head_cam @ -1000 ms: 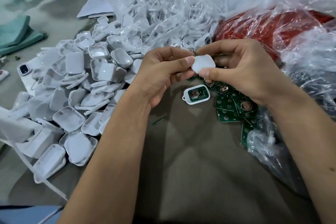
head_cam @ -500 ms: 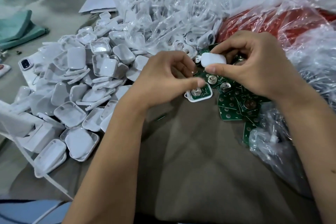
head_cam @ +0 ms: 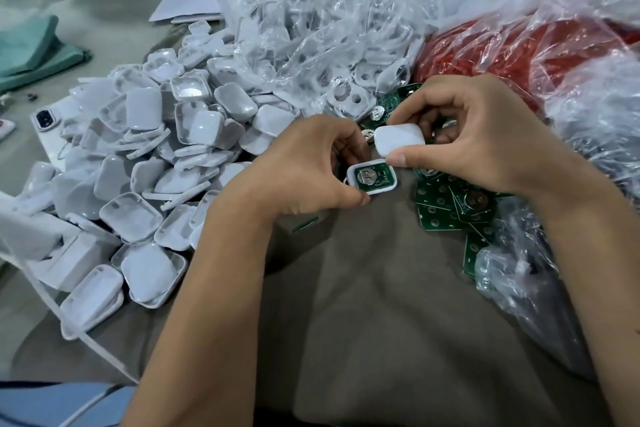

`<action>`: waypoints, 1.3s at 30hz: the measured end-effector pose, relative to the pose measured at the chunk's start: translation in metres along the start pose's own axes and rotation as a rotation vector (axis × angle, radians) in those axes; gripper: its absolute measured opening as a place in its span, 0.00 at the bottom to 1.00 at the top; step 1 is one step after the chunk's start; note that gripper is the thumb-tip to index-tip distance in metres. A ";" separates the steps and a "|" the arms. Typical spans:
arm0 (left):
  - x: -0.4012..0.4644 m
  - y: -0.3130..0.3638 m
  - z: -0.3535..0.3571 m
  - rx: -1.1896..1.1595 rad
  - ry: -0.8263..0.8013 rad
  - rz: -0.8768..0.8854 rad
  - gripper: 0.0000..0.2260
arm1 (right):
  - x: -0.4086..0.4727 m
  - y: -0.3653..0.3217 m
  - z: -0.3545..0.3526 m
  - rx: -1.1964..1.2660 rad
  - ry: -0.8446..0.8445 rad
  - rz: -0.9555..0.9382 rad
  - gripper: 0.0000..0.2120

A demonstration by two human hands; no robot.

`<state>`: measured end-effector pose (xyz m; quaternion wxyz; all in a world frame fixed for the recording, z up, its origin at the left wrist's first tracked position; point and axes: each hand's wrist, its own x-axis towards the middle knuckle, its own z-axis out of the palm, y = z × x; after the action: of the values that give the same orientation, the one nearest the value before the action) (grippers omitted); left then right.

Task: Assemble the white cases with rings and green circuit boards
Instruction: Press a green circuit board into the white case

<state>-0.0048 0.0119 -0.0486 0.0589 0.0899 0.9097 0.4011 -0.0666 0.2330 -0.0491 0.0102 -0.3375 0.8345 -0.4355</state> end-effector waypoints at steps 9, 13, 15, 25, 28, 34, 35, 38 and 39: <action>-0.003 -0.015 -0.014 -0.008 0.005 -0.044 0.16 | 0.002 0.006 0.001 -0.073 0.126 0.020 0.18; -0.002 -0.015 -0.012 -0.017 -0.006 -0.057 0.16 | 0.002 0.005 0.003 -0.073 0.119 0.032 0.18; 0.000 -0.013 -0.010 -0.011 0.007 -0.053 0.15 | 0.001 0.003 0.004 -0.070 0.083 0.033 0.17; 0.007 -0.010 -0.001 -0.023 0.045 -0.011 0.21 | 0.000 -0.009 0.016 -0.149 -0.076 0.028 0.17; 0.007 -0.011 0.000 -0.028 0.058 -0.010 0.22 | 0.001 -0.012 0.018 -0.191 -0.082 0.023 0.17; 0.006 -0.012 0.001 -0.042 0.067 -0.011 0.24 | 0.002 -0.016 0.023 -0.258 -0.102 0.018 0.17; 0.006 -0.012 0.001 -0.049 0.063 -0.009 0.24 | 0.002 -0.016 0.024 -0.263 -0.108 0.019 0.16; 0.006 -0.014 -0.002 -0.103 0.026 -0.014 0.24 | 0.001 -0.018 0.025 -0.260 -0.114 0.031 0.16; 0.006 -0.015 -0.003 -0.126 0.011 -0.017 0.24 | 0.001 -0.019 0.026 -0.259 -0.117 0.036 0.16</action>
<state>-0.0125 0.0011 -0.0579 0.0629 0.0762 0.8837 0.4576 -0.0490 0.2065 -0.0514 0.0231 -0.3457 0.8876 -0.3036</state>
